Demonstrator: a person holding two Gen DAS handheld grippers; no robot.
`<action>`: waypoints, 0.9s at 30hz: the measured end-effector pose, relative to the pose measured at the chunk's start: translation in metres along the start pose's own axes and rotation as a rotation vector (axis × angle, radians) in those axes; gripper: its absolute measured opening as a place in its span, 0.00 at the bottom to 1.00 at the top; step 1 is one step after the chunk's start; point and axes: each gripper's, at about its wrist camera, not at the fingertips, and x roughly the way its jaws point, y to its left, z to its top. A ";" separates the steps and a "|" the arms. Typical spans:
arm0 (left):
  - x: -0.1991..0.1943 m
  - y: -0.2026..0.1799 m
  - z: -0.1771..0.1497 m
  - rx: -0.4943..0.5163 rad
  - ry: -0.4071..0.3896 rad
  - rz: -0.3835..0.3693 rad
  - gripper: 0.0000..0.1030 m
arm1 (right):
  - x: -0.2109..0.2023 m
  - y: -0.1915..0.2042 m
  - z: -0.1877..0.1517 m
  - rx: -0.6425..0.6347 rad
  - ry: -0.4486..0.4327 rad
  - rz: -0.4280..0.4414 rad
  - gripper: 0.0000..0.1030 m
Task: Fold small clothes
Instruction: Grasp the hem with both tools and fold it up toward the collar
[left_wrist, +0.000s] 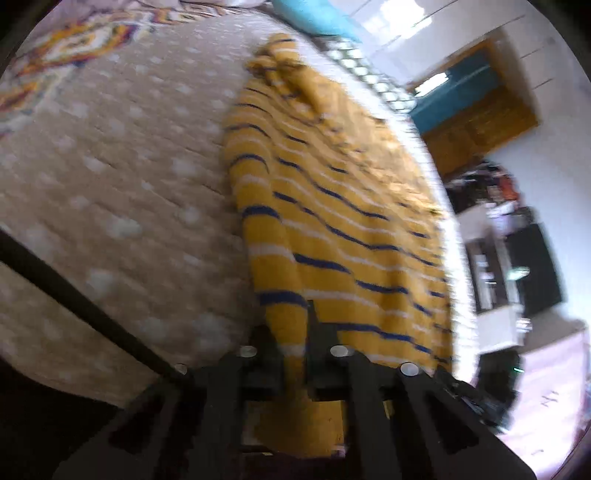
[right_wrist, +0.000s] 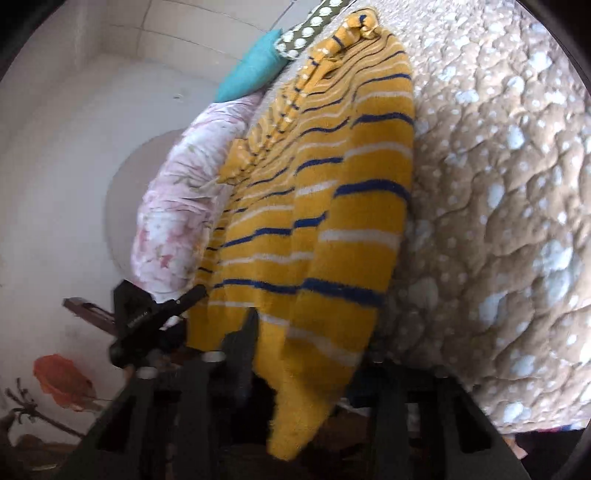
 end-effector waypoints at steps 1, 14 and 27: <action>-0.002 0.000 0.002 -0.007 -0.006 0.005 0.07 | -0.002 0.002 0.002 -0.004 0.000 -0.020 0.12; -0.077 -0.029 -0.060 0.208 -0.104 0.117 0.07 | -0.056 0.065 -0.043 -0.272 0.110 -0.024 0.08; -0.059 -0.073 0.077 0.234 -0.257 0.141 0.07 | -0.048 0.101 0.084 -0.353 -0.110 -0.034 0.08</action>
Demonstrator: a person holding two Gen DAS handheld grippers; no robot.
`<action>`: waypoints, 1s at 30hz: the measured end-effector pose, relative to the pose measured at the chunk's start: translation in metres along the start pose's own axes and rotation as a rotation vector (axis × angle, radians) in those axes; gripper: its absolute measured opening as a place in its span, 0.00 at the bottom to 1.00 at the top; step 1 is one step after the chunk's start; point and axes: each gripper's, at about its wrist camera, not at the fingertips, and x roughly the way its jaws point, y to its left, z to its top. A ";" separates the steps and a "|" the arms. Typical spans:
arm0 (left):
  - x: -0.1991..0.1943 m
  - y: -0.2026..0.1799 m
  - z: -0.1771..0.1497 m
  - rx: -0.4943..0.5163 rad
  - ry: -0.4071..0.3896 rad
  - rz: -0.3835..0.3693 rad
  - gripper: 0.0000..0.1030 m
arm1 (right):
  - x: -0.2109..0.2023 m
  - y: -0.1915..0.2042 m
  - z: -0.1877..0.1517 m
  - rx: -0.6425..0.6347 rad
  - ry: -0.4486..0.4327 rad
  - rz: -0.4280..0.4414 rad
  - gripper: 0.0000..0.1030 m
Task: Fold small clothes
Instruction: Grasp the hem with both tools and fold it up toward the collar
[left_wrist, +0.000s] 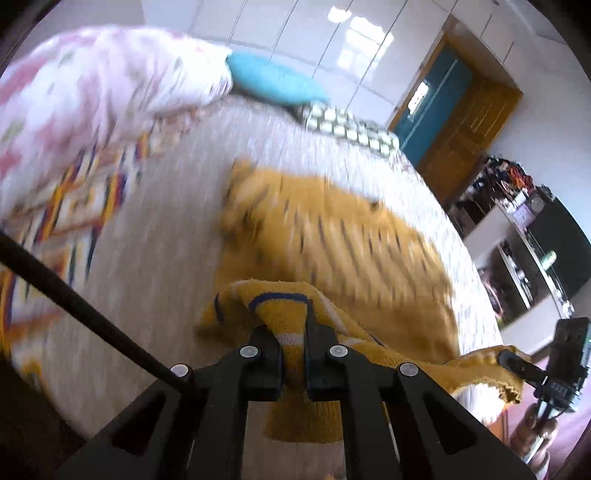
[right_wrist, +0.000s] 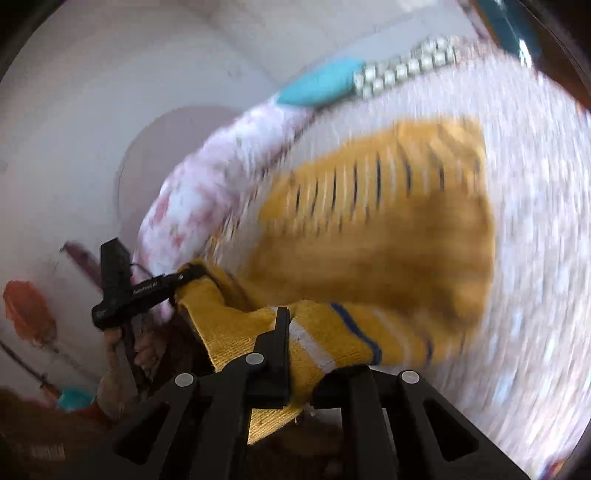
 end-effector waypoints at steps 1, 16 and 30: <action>0.009 -0.003 0.013 -0.001 0.000 0.003 0.07 | 0.006 -0.003 0.017 0.006 -0.031 -0.010 0.08; 0.139 0.031 0.093 -0.225 0.114 -0.129 0.65 | 0.098 -0.112 0.121 0.258 -0.058 -0.115 0.61; 0.081 0.067 0.069 -0.149 -0.002 0.108 0.73 | 0.097 -0.107 0.148 0.232 -0.075 -0.235 0.63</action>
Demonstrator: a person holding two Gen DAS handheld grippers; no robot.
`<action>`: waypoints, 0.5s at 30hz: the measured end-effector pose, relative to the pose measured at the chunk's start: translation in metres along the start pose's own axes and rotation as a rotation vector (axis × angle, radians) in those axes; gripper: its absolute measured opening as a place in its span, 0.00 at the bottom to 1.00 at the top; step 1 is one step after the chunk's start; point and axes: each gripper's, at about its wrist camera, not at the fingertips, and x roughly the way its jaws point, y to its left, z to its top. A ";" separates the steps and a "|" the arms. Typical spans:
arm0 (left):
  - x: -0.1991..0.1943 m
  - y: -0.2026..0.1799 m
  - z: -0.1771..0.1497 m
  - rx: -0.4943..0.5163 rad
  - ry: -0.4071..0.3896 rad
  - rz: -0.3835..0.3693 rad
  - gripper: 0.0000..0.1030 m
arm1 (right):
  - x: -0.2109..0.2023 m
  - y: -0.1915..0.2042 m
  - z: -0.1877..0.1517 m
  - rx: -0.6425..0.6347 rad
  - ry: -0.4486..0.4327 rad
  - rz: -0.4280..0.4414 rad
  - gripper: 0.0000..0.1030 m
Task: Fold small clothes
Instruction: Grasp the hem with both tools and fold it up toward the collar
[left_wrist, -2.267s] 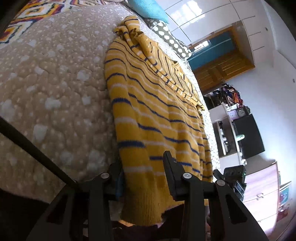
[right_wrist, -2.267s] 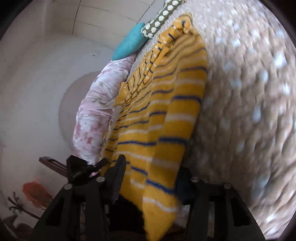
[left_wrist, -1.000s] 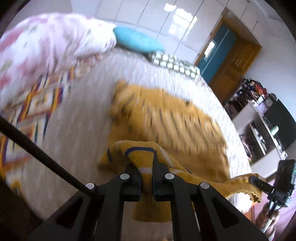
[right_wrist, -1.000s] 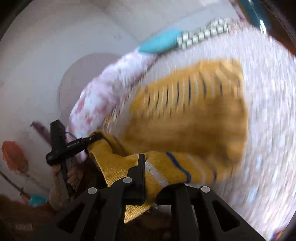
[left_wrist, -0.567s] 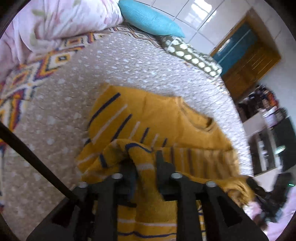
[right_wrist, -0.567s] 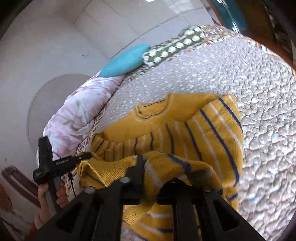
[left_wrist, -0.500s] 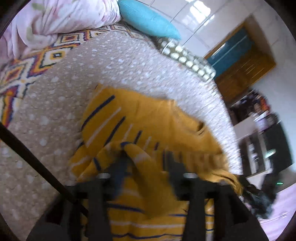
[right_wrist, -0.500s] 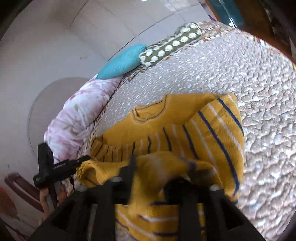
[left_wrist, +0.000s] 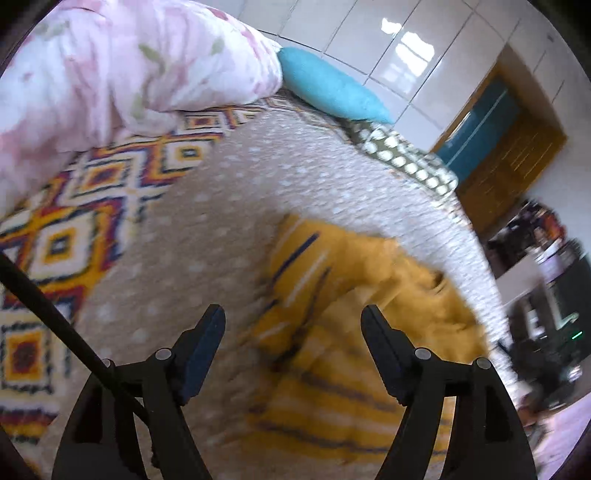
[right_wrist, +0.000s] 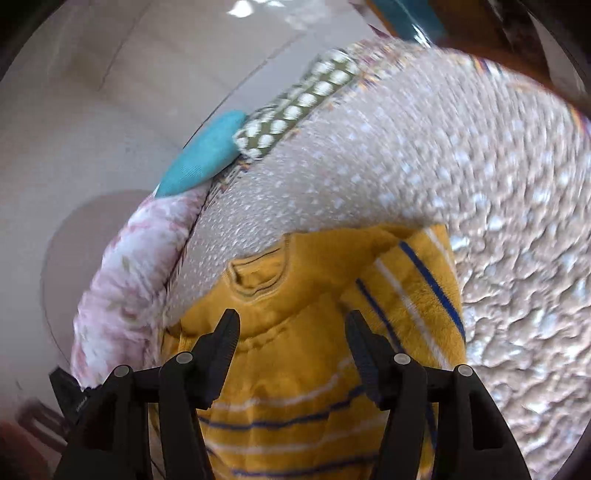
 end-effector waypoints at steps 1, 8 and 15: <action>0.000 0.003 -0.005 0.004 0.000 0.011 0.73 | -0.001 0.010 -0.003 -0.031 0.012 -0.007 0.63; 0.008 0.010 -0.061 0.106 0.042 0.133 0.65 | 0.031 0.103 -0.040 -0.265 0.150 0.018 0.58; 0.007 0.036 -0.095 0.087 -0.083 0.058 0.65 | 0.141 0.188 -0.080 -0.540 0.290 -0.107 0.40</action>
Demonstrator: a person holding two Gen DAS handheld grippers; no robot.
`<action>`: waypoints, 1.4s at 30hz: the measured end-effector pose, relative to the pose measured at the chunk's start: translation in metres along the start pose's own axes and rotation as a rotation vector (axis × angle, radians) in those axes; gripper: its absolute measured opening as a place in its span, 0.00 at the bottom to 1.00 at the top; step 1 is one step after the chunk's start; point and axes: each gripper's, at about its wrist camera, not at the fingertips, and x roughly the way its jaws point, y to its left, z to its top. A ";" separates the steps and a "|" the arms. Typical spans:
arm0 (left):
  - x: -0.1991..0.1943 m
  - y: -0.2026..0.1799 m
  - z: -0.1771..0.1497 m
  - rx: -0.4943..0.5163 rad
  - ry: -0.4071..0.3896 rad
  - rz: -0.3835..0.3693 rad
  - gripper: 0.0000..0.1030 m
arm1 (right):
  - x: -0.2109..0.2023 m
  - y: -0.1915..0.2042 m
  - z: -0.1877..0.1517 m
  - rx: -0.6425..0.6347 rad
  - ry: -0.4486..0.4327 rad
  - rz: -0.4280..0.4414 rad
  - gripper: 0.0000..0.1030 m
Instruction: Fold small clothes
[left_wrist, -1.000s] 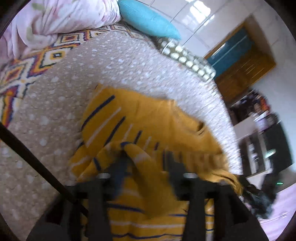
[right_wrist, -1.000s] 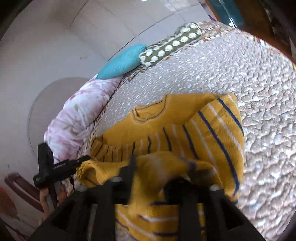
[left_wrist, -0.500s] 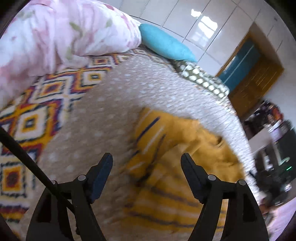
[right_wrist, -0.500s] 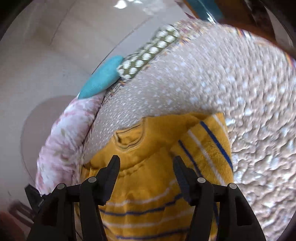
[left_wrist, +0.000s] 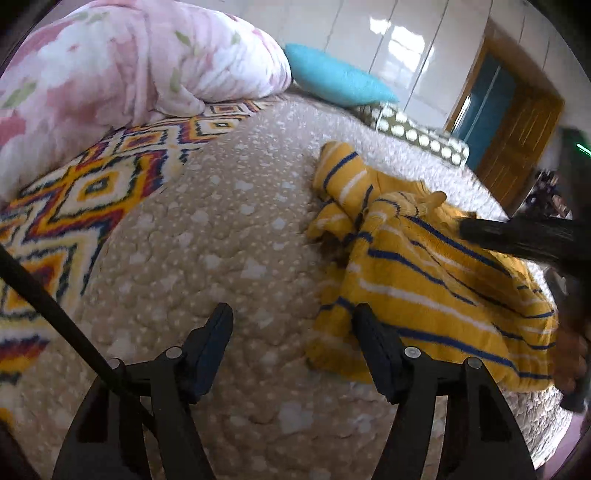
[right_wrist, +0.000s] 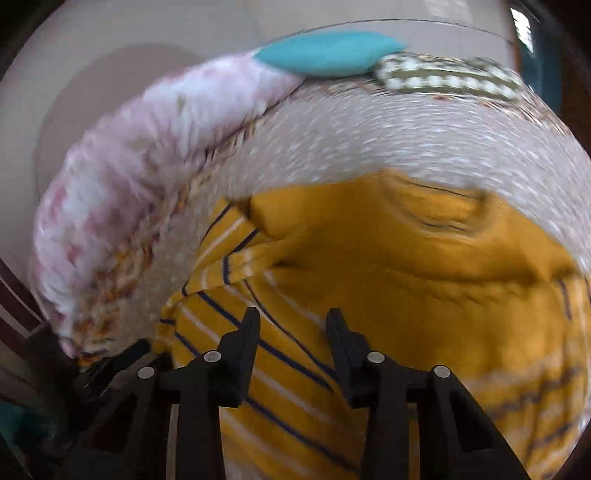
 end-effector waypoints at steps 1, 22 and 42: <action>0.000 0.002 -0.002 -0.001 -0.009 -0.011 0.65 | 0.014 0.008 0.005 -0.030 0.020 -0.023 0.40; 0.004 -0.004 -0.005 0.059 0.002 -0.036 0.76 | 0.000 0.052 0.058 -0.119 0.000 -0.092 0.45; 0.009 -0.024 -0.008 0.116 0.004 0.086 0.83 | -0.161 -0.189 -0.112 0.324 -0.096 -0.254 0.21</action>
